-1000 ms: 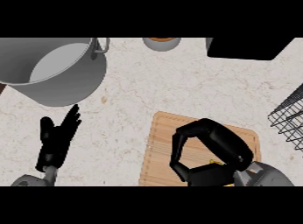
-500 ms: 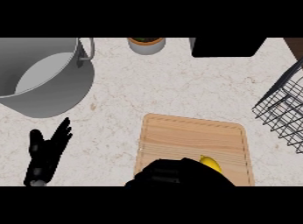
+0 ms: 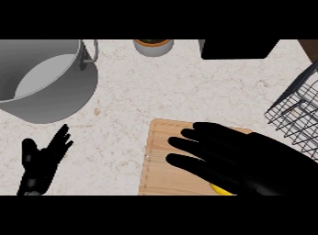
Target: Pick the lemon from the cutting board and place it in the basket
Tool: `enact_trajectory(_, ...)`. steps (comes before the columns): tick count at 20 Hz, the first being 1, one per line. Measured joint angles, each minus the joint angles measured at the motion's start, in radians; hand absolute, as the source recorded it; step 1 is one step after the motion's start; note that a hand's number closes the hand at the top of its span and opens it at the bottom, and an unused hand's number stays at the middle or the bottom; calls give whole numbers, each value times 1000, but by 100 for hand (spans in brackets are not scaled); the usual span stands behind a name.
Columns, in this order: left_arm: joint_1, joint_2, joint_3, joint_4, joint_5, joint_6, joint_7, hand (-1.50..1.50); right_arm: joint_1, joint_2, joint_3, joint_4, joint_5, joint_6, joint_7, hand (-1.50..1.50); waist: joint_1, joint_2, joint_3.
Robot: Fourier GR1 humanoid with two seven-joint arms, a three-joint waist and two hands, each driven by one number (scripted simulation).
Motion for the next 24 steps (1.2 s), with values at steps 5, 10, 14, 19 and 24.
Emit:
enact_trajectory(5, 3, -12, -8, -13, -10, 10, 12, 0, -101, -140, -89, -28, -195, 217, 105, -150, 0, 1, -1)
enact_trajectory(10, 6, -6, -1, -21, -10, -1, 23, 0, -178, -270, -171, 7, -375, 396, 148, -150, 4, 4, 0)
enact_trajectory(14, 15, -14, 5, -24, -22, -6, 12, 0, -209, -318, -213, 33, -450, 467, 159, -150, 9, 6, 1)
enact_trajectory(19, 2, -22, 12, -23, -36, -6, 56, 0, -182, -319, -241, 14, -493, 490, 177, -150, 10, 7, 3)
enact_trajectory(24, 12, -41, 28, -18, -45, -23, 24, 0, -121, -247, -223, 0, -445, 487, 195, -150, 13, 8, 5)
